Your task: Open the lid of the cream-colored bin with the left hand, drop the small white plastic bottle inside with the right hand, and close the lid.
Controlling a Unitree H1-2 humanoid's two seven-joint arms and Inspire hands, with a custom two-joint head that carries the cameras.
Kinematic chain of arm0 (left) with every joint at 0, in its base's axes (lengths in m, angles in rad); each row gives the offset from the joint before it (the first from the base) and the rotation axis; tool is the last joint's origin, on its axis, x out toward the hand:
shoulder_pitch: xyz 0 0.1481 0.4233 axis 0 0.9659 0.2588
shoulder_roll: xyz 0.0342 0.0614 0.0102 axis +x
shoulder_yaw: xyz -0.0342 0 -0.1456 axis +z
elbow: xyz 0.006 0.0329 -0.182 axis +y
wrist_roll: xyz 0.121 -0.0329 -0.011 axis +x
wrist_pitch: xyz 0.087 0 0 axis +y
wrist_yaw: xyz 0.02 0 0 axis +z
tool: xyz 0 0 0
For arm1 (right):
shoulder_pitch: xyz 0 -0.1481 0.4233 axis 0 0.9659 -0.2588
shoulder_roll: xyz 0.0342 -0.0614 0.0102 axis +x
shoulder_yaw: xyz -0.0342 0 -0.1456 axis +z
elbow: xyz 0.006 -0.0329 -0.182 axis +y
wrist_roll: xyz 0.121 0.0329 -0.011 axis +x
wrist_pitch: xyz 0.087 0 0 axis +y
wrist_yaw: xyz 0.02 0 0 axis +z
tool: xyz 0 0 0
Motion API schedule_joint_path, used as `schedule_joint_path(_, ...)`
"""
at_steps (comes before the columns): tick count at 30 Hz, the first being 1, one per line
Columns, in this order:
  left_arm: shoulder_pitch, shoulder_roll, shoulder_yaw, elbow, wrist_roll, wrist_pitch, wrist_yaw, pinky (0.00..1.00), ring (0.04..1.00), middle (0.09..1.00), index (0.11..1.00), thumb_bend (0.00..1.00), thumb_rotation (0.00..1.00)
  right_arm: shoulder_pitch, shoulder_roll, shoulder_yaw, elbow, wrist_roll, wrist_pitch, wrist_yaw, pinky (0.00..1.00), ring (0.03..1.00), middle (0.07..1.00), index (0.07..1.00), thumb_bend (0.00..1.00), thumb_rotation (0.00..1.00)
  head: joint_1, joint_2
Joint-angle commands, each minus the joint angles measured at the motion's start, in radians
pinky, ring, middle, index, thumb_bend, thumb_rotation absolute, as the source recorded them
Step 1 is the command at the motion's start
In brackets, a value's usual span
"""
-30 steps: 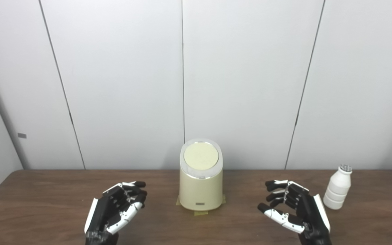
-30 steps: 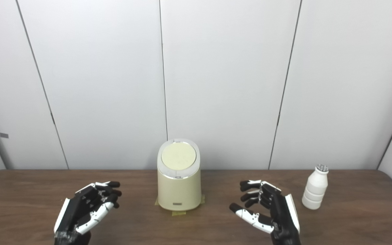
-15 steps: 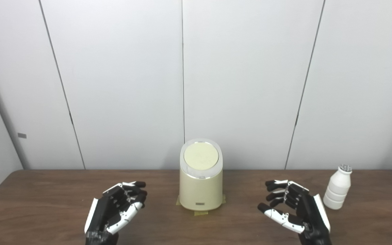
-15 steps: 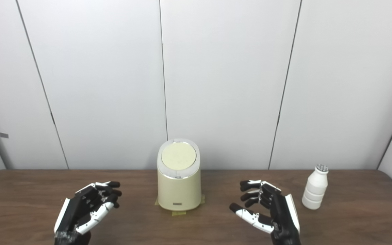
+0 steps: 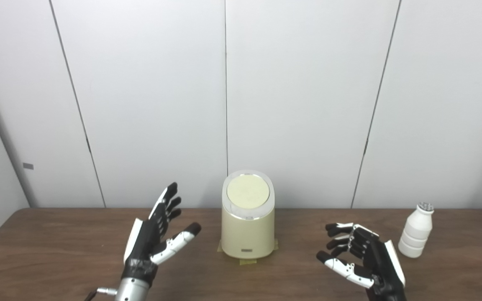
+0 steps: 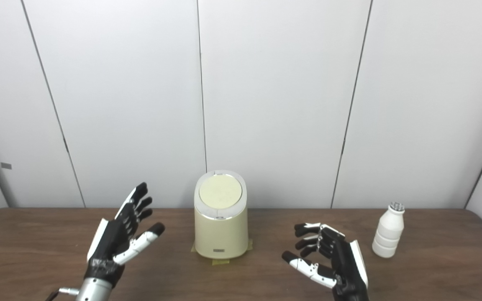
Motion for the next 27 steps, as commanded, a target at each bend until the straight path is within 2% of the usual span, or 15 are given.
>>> schedule_joint_path(1, -0.077, 0.003, -0.008, -0.018, 0.016, 0.013, 0.012, 0.92, 0.969, 0.992, 1.000, 0.84, 0.44, -0.031, -0.007, 0.001, -0.027, 0.003, -0.048, 0.001, 0.40, 0.502, 0.655, 0.497, 0.52, 0.14, -0.001, 0.000)
schedule_joint_path(7, -0.180, 0.005, -0.034, 0.015, 0.061, 0.095, 0.021, 0.95, 0.997, 1.000, 1.000, 0.87, 0.43, -0.031, -0.008, 0.002, -0.019, 0.007, -0.059, 0.005, 0.39, 0.497, 0.649, 0.497, 0.52, 0.14, -0.002, -0.006)
schedule_joint_path(13, -0.284, -0.006, -0.056, 0.071, 0.115, 0.176, 0.048, 0.97, 1.000, 1.000, 1.000, 0.90, 0.38, -0.031, 0.001, 0.003, -0.034, -0.025, -0.045, -0.009, 0.39, 0.478, 0.591, 0.495, 0.52, 0.14, -0.009, -0.008)
schedule_joint_path(17, -0.342, -0.005, -0.077, 0.138, 0.162, 0.172, 0.075, 0.95, 1.000, 1.000, 1.000, 0.93, 0.39, -0.032, 0.005, 0.005, -0.036, -0.019, -0.046, -0.007, 0.38, 0.471, 0.596, 0.495, 0.52, 0.14, -0.016, -0.008)
schedule_joint_path(20, -0.377, -0.002, -0.092, 0.185, 0.188, 0.161, 0.093, 0.98, 1.000, 1.000, 1.000, 0.95, 0.38, -0.033, 0.012, 0.006, -0.034, -0.025, -0.046, -0.015, 0.38, 0.474, 0.609, 0.495, 0.52, 0.14, -0.021, -0.011)
schedule_joint_path(23, -0.402, 0.013, -0.124, 0.233, 0.239, 0.132, 0.107, 1.00, 1.000, 1.000, 1.000, 0.95, 0.36, -0.033, 0.019, 0.011, -0.042, -0.034, -0.046, -0.018, 0.37, 0.469, 0.616, 0.495, 0.52, 0.14, -0.028, -0.013)
schedule_joint_path(27, -0.424, 0.017, -0.138, 0.290, 0.256, 0.098, 0.118, 1.00, 1.000, 1.000, 1.000, 0.96, 0.34, -0.029, 0.031, 0.013, -0.055, -0.039, -0.039, -0.022, 0.37, 0.470, 0.621, 0.495, 0.52, 0.14, -0.033, -0.022)
